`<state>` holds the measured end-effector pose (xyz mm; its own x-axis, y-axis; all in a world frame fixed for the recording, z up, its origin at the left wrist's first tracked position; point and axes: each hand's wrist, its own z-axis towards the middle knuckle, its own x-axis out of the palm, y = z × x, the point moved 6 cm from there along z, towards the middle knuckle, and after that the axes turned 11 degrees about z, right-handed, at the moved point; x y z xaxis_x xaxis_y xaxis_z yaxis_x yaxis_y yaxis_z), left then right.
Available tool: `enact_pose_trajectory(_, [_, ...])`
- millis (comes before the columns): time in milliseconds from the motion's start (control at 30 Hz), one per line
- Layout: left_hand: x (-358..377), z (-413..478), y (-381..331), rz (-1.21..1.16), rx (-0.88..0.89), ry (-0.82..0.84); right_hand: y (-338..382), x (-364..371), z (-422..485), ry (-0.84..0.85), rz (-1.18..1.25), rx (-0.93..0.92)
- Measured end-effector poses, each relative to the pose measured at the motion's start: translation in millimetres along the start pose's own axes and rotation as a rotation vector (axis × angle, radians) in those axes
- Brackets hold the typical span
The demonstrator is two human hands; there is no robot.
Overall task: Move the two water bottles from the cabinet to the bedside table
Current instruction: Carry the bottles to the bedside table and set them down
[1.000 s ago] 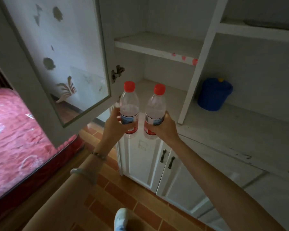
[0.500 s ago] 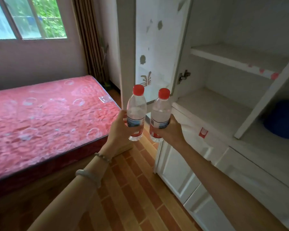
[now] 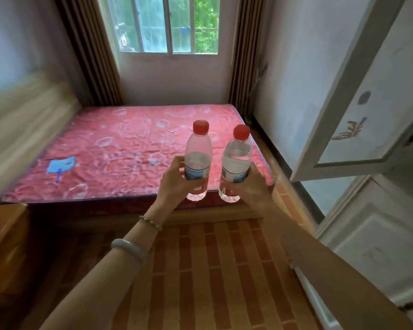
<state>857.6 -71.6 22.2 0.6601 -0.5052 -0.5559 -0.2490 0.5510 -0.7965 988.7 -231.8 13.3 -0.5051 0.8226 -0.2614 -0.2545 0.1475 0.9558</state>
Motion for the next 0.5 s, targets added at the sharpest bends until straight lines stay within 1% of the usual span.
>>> enact_pose_trajectory(267, [-133.3,-24.2,83.6,0.081,-0.132,-0.199,46.9,150.5,5.4,0.216,0.022,-0.104])
enact_pose_trajectory(500, [-225.1,-59.0,142.4,0.152,-0.296,-0.403,77.3,271.4,-4.7,0.431,0.055,-0.165])
